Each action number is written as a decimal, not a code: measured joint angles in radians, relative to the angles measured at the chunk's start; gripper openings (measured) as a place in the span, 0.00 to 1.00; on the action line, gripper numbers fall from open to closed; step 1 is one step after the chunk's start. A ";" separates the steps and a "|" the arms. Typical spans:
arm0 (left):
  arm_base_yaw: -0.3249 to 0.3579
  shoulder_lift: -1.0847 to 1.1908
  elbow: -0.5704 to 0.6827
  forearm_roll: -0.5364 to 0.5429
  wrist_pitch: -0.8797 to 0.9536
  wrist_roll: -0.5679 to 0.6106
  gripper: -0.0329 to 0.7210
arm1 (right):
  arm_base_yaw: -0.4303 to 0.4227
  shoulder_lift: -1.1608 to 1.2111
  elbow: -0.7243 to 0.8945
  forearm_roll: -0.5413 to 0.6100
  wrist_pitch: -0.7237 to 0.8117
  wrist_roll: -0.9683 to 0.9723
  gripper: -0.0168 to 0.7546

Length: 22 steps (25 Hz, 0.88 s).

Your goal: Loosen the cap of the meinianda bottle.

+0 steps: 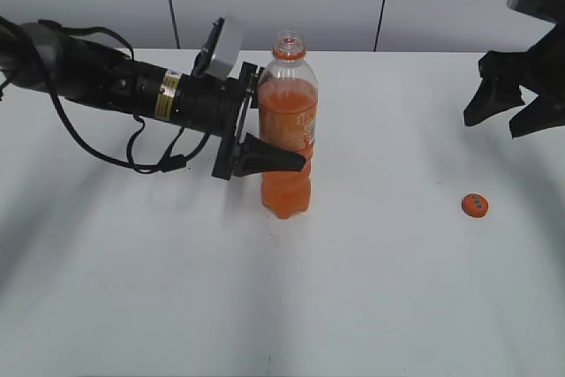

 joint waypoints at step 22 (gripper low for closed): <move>0.004 -0.333 0.001 -0.042 -0.005 -0.133 0.83 | 0.000 -0.215 -0.030 -0.009 0.008 0.000 0.69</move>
